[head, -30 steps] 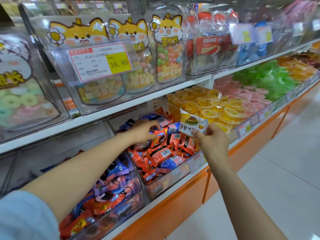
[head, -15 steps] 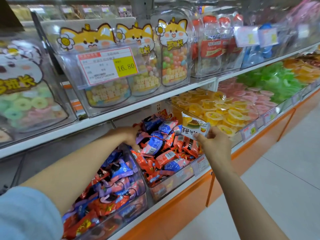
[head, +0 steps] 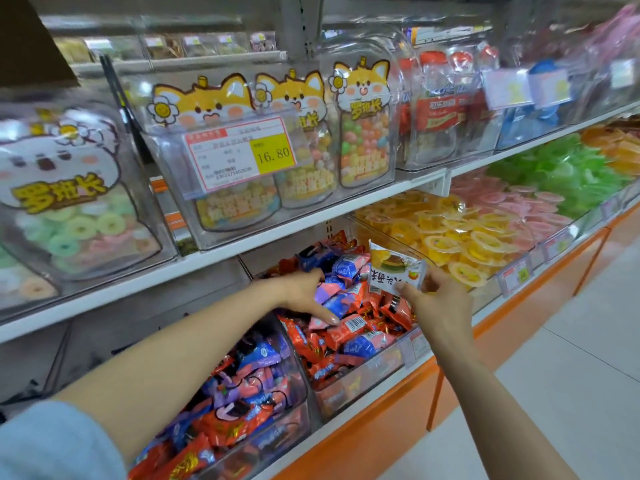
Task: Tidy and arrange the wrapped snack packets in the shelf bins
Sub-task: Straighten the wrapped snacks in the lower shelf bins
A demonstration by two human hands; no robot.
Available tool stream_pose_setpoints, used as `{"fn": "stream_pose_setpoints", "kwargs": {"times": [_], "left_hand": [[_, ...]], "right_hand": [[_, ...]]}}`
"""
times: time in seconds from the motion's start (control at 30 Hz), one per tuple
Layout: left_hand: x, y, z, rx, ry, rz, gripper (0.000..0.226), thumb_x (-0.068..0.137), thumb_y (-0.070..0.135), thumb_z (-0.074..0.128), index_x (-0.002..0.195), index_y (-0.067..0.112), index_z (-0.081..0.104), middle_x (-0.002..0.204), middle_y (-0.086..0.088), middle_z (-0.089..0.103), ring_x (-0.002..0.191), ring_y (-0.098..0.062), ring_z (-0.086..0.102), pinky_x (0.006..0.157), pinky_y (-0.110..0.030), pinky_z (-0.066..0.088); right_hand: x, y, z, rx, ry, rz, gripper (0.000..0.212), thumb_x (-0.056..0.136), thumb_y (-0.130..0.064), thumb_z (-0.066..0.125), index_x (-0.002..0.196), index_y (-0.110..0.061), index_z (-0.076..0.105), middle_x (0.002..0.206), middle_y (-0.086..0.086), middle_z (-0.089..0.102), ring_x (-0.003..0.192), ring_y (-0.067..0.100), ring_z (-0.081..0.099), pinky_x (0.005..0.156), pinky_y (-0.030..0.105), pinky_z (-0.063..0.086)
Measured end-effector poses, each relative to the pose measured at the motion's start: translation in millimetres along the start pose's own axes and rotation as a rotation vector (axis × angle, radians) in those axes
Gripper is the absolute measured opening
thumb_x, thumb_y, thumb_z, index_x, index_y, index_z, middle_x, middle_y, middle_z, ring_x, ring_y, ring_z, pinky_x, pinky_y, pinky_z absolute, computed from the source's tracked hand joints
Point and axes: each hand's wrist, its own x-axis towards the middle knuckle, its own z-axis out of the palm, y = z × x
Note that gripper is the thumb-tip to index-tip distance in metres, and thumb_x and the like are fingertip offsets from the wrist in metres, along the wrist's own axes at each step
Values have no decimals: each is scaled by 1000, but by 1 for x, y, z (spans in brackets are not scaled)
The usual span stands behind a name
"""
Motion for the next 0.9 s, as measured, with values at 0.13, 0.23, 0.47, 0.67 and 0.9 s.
{"fn": "stream_pose_setpoints", "kwargs": {"times": [0.13, 0.23, 0.47, 0.67, 0.9], "left_hand": [[-5, 22, -5, -367, 20, 78, 71, 87, 45, 59, 141, 9, 29, 126, -8, 57, 101, -15, 57, 81, -23, 46], [-4, 20, -17, -492, 276, 82, 54, 89, 34, 61, 131, 8, 42, 119, -9, 62, 99, -17, 59, 86, -28, 46], [-12, -15, -33, -441, 581, -101, 18, 98, 14, 43, 107, 12, 58, 112, -15, 61, 101, -21, 56, 67, -25, 33], [-16, -52, -25, -347, 597, -345, 4, 96, 15, 42, 94, 16, 41, 72, 4, 38, 57, -4, 30, 48, -15, 23], [-43, -37, -22, -281, 586, -155, 33, 91, 11, 55, 124, 13, 53, 128, -3, 54, 116, -19, 52, 81, -15, 34]], "right_hand": [[3, 5, 2, -17, -17, 8, 16, 82, -21, 70, 73, -23, 57, 66, -7, 52, 66, 19, 53, 60, 37, 43], [3, 7, 3, -33, -17, 29, 12, 82, -23, 70, 86, -15, 63, 71, -6, 56, 73, 23, 56, 66, 38, 45], [4, 7, 4, -41, -28, 23, 21, 83, -21, 69, 71, -25, 52, 66, -8, 49, 65, 16, 49, 57, 33, 37], [4, 5, 8, -79, -25, 28, 12, 84, -24, 69, 92, -21, 61, 86, -4, 64, 81, 18, 59, 66, 35, 47], [1, 1, 11, -13, -96, -10, 12, 86, -18, 66, 97, -18, 63, 87, -3, 65, 77, 12, 58, 63, 29, 47]]}}
